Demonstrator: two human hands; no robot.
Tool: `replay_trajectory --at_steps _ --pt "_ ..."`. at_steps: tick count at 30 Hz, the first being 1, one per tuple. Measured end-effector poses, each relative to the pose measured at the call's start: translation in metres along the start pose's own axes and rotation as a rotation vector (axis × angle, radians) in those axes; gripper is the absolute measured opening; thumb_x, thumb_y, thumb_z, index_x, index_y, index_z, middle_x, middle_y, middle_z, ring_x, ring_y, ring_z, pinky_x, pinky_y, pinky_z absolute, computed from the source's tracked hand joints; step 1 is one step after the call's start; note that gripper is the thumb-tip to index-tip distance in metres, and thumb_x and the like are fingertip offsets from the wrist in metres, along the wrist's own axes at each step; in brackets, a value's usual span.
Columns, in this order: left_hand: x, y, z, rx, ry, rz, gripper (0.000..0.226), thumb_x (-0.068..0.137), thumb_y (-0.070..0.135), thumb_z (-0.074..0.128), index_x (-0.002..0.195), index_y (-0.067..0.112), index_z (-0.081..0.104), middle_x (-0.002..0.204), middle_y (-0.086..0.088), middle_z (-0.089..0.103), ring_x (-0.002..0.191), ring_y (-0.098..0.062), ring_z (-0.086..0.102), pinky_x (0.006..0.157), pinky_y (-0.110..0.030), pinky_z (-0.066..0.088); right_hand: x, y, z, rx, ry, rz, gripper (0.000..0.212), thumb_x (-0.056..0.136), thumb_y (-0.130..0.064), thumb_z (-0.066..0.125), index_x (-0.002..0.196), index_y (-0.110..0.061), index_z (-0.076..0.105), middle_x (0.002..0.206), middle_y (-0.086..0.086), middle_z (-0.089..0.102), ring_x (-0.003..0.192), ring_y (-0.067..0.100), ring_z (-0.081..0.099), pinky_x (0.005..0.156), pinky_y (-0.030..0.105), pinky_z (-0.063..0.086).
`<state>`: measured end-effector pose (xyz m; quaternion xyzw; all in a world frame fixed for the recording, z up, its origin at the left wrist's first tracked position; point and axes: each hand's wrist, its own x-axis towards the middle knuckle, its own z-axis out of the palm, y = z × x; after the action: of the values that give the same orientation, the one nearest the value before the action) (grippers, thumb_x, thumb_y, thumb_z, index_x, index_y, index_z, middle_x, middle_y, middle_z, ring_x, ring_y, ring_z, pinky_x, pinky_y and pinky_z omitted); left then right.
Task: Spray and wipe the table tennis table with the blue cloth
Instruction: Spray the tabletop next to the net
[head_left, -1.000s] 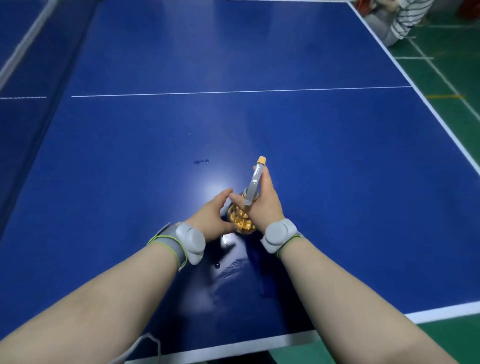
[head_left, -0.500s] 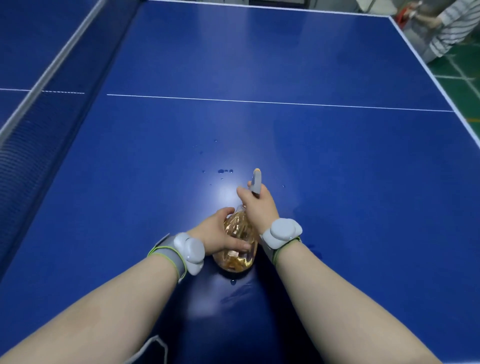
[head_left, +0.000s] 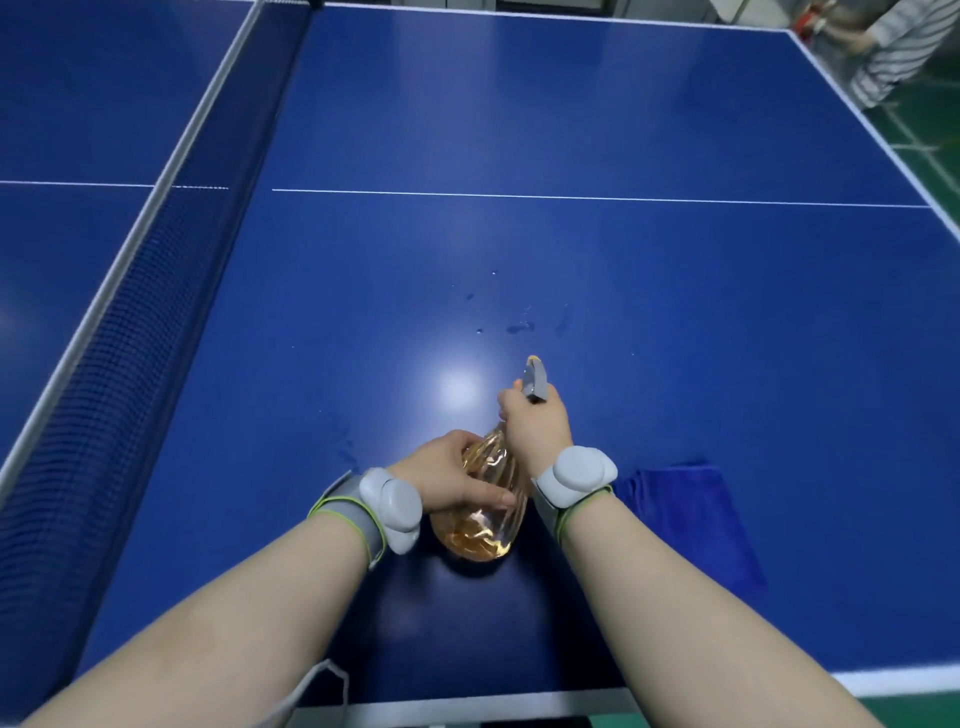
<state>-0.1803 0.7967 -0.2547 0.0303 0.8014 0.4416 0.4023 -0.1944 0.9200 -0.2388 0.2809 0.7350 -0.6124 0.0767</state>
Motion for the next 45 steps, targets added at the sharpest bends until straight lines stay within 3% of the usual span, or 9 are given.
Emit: replay_trajectory --at_steps 1,2,3,10,21,25,34,38,45 --pt "-0.006 -0.01 -0.004 0.003 -0.038 0.005 0.045 0.064 0.036 0.086 0.1 0.021 0.062 0.098 0.0 0.071 0.095 -0.018 0.068 0.09 -0.035 0.053 -0.009 0.0 0.009 -0.004 -0.058 -0.013 0.027 0.078 -0.017 0.053 0.091 0.007 0.053 0.111 0.039 0.048 0.093 0.049 0.056 0.061 0.044 0.038" --pt "-0.014 -0.02 -0.009 0.013 -0.073 0.019 0.043 0.06 0.043 0.085 0.093 0.023 0.066 0.096 -0.001 0.073 0.096 -0.02 0.069 0.092 -0.037 0.053 -0.017 0.002 0.018 -0.002 -0.121 -0.037 0.021 0.084 -0.009 0.054 0.095 0.008 0.051 0.092 -0.003 0.039 0.079 0.013 0.029 0.061 0.04 0.038" --pt "-0.021 -0.03 -0.013 0.026 -0.107 0.028 0.047 0.056 0.051 0.083 0.092 0.024 0.069 0.096 0.0 0.074 0.097 -0.019 0.069 0.095 -0.039 0.051 -0.024 0.004 0.028 -0.014 -0.187 -0.047 0.01 0.087 -0.005 0.054 0.093 0.002 0.049 0.082 0.014 0.046 0.066 0.027 0.041 0.06 0.033 0.038" --pt "-0.074 -0.099 -0.046 -0.111 -0.188 0.019 0.063 0.054 0.055 0.082 0.109 0.029 0.065 0.115 0.006 0.069 0.113 -0.01 0.062 0.108 -0.035 0.041 -0.076 0.017 0.107 -0.179 -0.445 -0.157 0.015 0.092 -0.008 0.054 0.105 -0.017 0.052 0.098 0.0 0.056 0.083 0.017 0.052 0.068 0.024 0.042" --pt "-0.105 -0.146 -0.045 -0.132 -0.186 0.038 0.085 0.044 0.063 0.085 0.114 0.019 0.064 0.112 0.001 0.071 0.11 -0.016 0.064 0.106 -0.039 0.043 -0.131 0.039 0.127 -0.067 -0.33 -0.119 0.026 0.089 -0.006 0.054 0.115 -0.013 0.054 0.1 -0.003 0.056 0.084 0.016 0.051 0.073 0.025 0.042" --pt "-0.112 -0.134 -0.022 -0.058 -0.294 0.067 0.038 0.06 0.045 0.083 0.09 0.027 0.07 0.104 0.0 0.072 0.107 -0.019 0.065 0.102 -0.031 0.044 -0.149 0.062 0.105 -0.066 -0.127 -0.087 0.024 0.087 -0.012 0.057 0.111 -0.017 0.054 0.102 -0.002 0.057 0.09 0.019 0.054 0.084 0.033 0.048" --pt "-0.127 -0.098 0.047 0.015 -0.451 0.121 0.038 0.074 0.039 0.077 0.099 0.012 0.069 0.098 -0.005 0.072 0.094 -0.018 0.066 0.094 -0.028 0.048 -0.174 0.096 0.03 0.012 0.079 -0.035 0.007 0.092 -0.009 0.054 0.093 -0.014 0.049 0.082 0.005 0.051 0.068 0.022 0.05 0.058 0.027 0.042" --pt "-0.132 -0.095 0.076 0.016 -0.428 0.087 0.073 0.052 0.056 0.079 0.102 0.004 0.069 0.106 -0.014 0.071 0.102 -0.027 0.067 0.1 -0.039 0.048 -0.184 0.107 0.006 -0.026 0.117 0.002 0.005 0.088 -0.007 0.052 0.086 -0.011 0.05 0.073 0.003 0.047 0.056 0.017 0.041 0.053 0.027 0.034" --pt "-0.162 -0.097 0.125 -0.014 -0.425 0.031 0.044 0.077 0.032 0.078 0.113 0.011 0.064 0.111 -0.002 0.069 0.108 -0.019 0.063 0.1 -0.029 0.047 -0.209 0.132 -0.021 -0.098 -0.227 -0.047 0.013 0.086 -0.01 0.055 0.081 -0.017 0.046 0.074 0.0 0.045 0.065 0.02 0.048 0.06 0.027 0.042"
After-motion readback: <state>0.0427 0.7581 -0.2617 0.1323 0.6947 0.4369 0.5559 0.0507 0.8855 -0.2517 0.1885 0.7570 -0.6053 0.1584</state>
